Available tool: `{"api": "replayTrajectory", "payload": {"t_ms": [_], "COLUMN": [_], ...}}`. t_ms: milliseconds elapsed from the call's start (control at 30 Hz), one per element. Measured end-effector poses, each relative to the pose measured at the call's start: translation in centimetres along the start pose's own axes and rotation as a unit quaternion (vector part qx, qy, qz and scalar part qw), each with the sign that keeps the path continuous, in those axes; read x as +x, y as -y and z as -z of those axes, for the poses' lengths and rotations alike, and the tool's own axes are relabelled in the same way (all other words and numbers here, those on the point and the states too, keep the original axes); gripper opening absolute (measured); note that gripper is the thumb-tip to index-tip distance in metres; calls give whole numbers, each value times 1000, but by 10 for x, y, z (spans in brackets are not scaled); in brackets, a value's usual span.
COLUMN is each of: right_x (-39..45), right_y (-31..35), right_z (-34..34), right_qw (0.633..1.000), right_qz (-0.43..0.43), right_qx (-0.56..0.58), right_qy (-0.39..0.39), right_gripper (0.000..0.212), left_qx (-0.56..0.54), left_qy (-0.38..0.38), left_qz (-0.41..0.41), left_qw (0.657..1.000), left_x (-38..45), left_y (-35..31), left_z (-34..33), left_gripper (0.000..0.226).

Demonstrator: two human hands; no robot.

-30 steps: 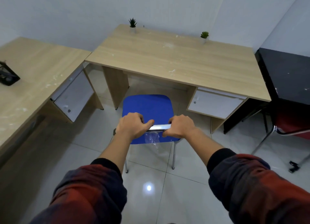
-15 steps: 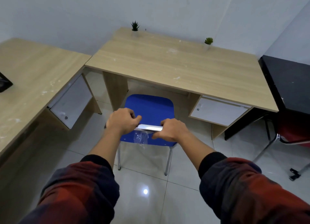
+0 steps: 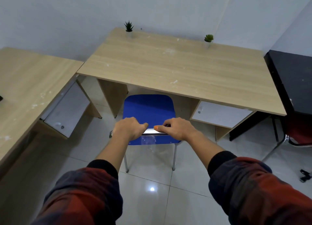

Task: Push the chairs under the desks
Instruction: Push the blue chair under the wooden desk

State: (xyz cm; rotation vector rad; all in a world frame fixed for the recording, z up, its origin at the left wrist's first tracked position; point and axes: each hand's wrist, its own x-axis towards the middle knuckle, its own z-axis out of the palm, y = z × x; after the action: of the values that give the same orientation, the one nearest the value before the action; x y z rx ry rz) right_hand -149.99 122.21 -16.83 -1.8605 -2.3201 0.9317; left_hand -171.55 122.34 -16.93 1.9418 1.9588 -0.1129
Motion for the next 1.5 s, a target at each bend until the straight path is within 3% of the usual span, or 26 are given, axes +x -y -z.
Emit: {"api": "replayTrajectory", "payload": {"t_ms": [267, 500, 667, 1000, 1133, 1233, 1333, 1500], "right_x": [26, 24, 16, -5, -12, -24, -32, -34], "right_y": [-10, -5, 13, 68, 91, 99, 100, 79], "right_z": [13, 11, 6, -29, -50, -69, -76, -57], "right_qw": [994, 988, 984, 979, 977, 973, 966, 967], "right_qz": [-94, -135, -155, -198, -213, -224, -223, -214], "right_qx": [-38, -64, -82, -54, -19, -4, 35, 54], "right_qy": [47, 30, 38, 12, 0, -59, -124, -131], "right_gripper": [65, 61, 55, 62, 63, 59, 55, 52], "left_qx": [-13, -51, -90, -130, -196, -281, -176, -40], "left_qy": [-20, -68, -57, -31, -17, -19, 12, 36], "left_qz": [1, -31, -55, -155, -203, -172, -138, -107], "left_qw": [1000, 996, 993, 979, 959, 944, 975, 993], "left_x": [9, 10, 5, 3, 2, 2, 6, 5], "left_y": [-14, -10, 4, 61, 88, 107, 104, 68], "left_z": [1, -1, 0, 18, 29, 33, 32, 29], "left_gripper": [49, 50, 53, 46, 44, 35, 30, 41]}}
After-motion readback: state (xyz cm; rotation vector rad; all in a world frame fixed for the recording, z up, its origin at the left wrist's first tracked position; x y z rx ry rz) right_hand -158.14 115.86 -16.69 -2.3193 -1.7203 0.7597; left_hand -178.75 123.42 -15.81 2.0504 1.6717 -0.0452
